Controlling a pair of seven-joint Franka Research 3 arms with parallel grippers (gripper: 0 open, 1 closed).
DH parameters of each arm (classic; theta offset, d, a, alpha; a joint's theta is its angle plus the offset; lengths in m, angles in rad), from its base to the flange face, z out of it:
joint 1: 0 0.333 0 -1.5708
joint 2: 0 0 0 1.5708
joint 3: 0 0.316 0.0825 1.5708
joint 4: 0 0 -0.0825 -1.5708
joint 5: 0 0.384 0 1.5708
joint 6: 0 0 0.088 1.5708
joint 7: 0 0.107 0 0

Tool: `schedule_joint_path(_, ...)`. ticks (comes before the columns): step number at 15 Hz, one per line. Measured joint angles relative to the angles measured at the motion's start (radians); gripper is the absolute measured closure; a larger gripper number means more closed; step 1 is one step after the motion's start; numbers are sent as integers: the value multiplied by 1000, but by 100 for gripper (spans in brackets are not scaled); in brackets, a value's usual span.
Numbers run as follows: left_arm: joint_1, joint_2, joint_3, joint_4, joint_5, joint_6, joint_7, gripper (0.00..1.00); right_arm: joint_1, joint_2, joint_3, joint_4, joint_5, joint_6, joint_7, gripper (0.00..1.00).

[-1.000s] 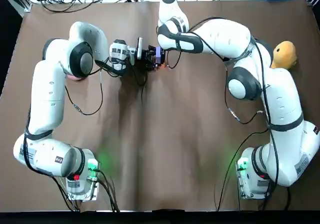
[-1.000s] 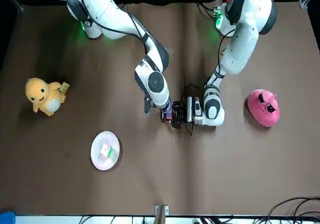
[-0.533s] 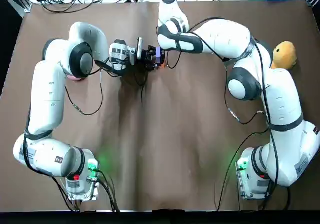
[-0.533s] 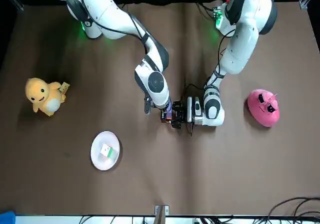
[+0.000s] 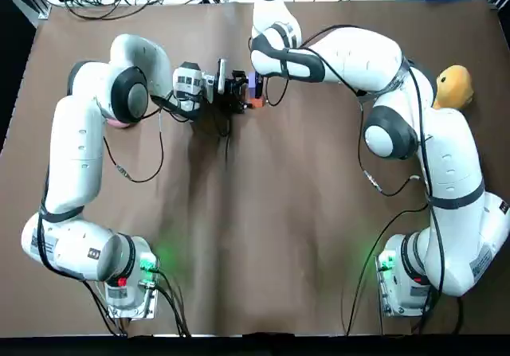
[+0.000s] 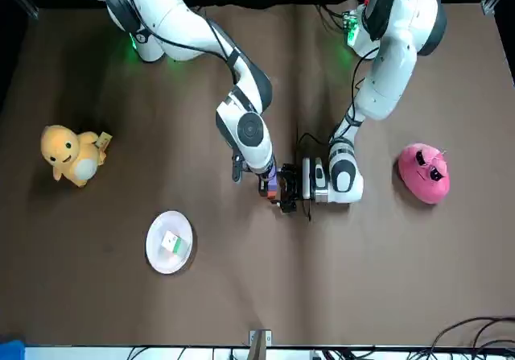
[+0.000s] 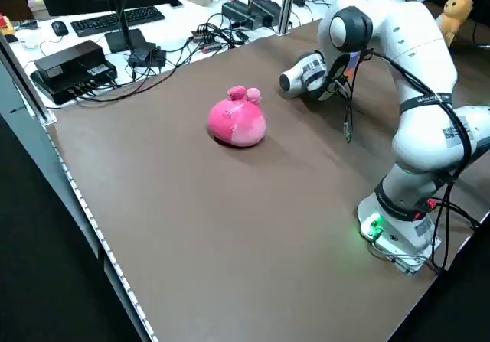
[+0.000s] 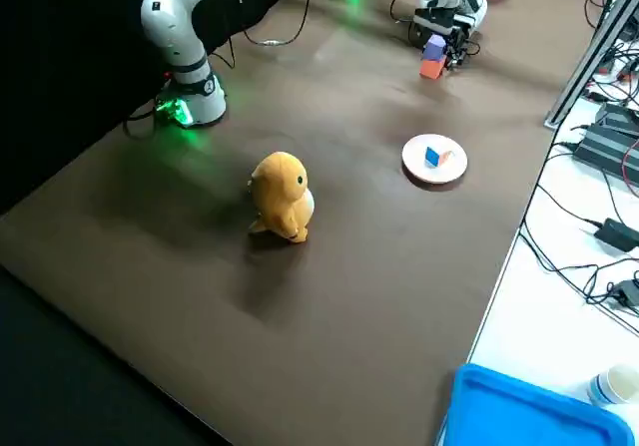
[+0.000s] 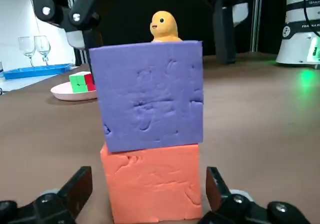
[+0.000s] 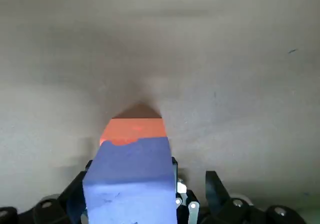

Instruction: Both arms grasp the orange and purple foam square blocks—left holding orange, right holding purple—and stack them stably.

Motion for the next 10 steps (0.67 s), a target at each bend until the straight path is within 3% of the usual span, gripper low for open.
schedule_joint_path(10,23,-2,1,7,0,0,-2,0,-2,-17,2,5,0,-46,0,0)
